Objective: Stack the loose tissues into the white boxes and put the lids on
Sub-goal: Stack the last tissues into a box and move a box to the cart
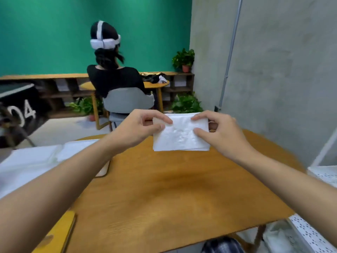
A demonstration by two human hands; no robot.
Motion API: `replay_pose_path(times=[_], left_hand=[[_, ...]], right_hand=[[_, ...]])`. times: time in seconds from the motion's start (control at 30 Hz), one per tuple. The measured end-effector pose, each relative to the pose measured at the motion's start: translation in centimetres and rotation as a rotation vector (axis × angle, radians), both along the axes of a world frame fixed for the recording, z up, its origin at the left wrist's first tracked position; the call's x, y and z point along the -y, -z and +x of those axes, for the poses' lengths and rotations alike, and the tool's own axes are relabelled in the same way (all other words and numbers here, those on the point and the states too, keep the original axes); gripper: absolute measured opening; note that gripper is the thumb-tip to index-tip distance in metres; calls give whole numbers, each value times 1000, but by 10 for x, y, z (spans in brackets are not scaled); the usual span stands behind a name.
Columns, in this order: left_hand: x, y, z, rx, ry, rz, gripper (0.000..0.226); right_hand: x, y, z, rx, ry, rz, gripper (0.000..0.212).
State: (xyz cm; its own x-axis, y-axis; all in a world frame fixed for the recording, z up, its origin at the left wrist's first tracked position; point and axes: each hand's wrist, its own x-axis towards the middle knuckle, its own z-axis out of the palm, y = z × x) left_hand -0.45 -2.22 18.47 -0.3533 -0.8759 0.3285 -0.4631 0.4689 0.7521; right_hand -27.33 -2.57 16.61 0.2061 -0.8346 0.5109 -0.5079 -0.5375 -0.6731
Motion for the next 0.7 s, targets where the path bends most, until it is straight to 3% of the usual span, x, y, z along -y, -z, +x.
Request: replay_pose_path(times=[0.17, 0.37, 0.7], left_hand=[[-37, 29, 94, 20, -192, 59, 16], [-73, 53, 188, -5, -315, 118, 28], [-105, 88, 310, 26, -598, 162, 21]], right_hand=[[3, 34, 102, 18, -131, 99, 27], [-5, 61, 205, 20, -266, 153, 30], [-2, 95, 342, 43, -370, 320, 29]])
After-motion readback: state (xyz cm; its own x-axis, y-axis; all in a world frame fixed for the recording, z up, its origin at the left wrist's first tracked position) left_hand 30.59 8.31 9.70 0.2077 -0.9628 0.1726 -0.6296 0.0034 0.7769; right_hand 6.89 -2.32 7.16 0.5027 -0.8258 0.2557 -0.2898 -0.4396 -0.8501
